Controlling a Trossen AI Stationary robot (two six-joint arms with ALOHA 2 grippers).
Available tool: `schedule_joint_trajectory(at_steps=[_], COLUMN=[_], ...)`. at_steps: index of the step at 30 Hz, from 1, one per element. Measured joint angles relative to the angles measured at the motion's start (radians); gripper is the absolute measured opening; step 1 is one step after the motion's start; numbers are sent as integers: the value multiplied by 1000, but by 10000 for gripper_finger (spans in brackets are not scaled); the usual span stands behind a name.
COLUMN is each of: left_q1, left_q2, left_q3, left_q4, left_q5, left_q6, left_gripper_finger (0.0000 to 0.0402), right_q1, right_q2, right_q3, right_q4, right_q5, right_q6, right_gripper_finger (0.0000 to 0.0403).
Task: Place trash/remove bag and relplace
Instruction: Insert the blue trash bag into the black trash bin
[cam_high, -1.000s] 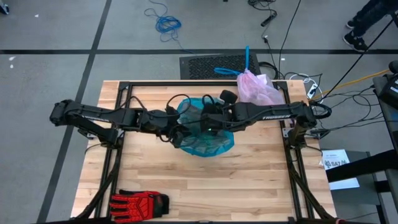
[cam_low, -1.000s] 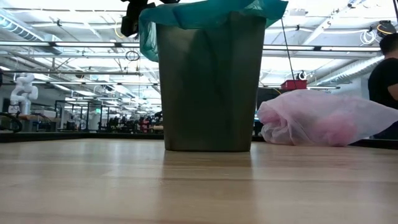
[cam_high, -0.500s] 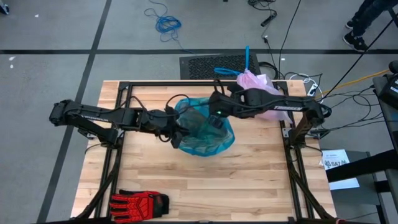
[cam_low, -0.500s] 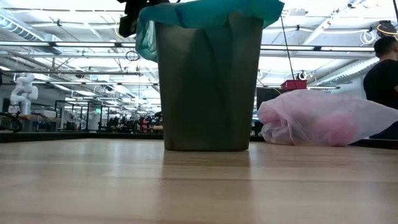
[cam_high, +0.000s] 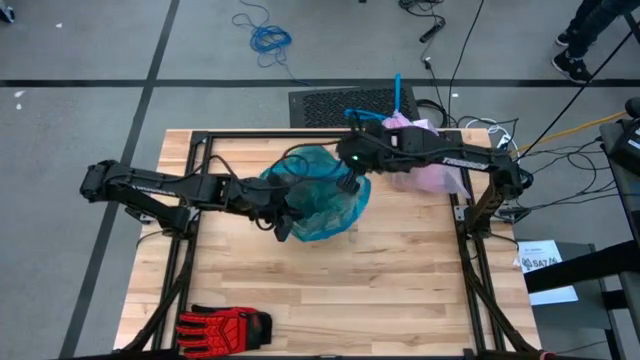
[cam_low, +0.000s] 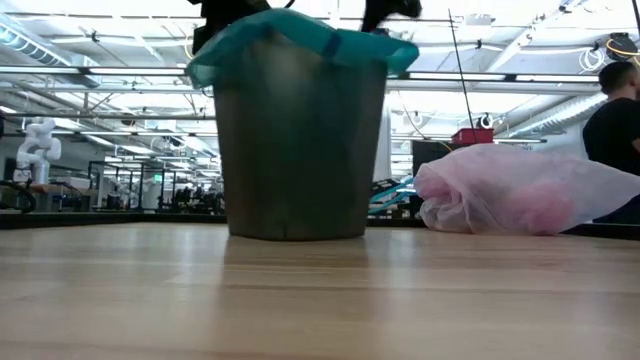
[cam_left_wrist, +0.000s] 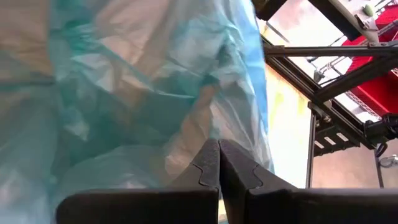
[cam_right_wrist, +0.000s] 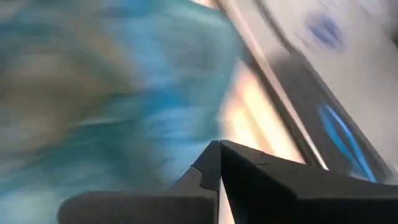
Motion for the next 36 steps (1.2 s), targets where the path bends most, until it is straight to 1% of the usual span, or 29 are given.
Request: schedule_joint_trajectory(at_steps=[2, 4, 5, 9, 11, 17, 20, 22, 24, 27, 29, 32, 33, 35, 36], left_q1=[0, 0, 0, 0, 0, 0, 0, 0, 0, 0, 0, 0, -2, -4, -6], left_q2=[0, 0, 0, 0, 0, 1, 1, 1, 1, 1, 1, 1, 1, 1, 1], left_q3=[0, 0, 0, 0, 0, 0, 0, 0, 0, -1, -1, -1, -1, -1, -1], left_q4=[2, 1, 2, 4, 7, 10, 11, 11, 13, 16, 15, 16, 17, 17, 19], left_q5=[0, 0, 0, 0, 0, 0, -1, 0, 0, 2, 5, 17, 22, 32, 39], left_q6=[3, 3, 3, 2, 2, -1, -1, -2, -1, -1, -1, -1, 0, 0, 3], left_gripper_finger=[3, 2, 2, 2, 2, 2, 2, 2, 2, 2, 2, 2, 2, 2, 2], right_q1=[42, 94, 117, 179, 190, 160, 127, 101, 72, 28, -2, -41, -50, -68, -75], right_q2=[-22, -33, -33, -13, 5, 67, 91, 108, 122, 128, 131, 132, 132, 129, 127], right_q3=[7, 11, 11, 10, 10, 9, 9, 9, 9, 8, 9, 9, 9, 9, 9], right_q4=[59, 103, 112, 167, 191, 172, 144, 126, 123, 140, 139, 149, 163, 193, 206], right_q5=[-71, -84, -71, 42, 60, 50, 53, 54, 61, 62, 61, 53, 52, 28, -4], right_q6=[-112, -201, -241, -411, -477, -545, -554, -556, -558, -553, -538, -534, -538, -538, -530], right_gripper_finger=[7, 22, 32, 81, 108, 177, 196, 199, 193, 156, 112, 29, 15, 12, 12])
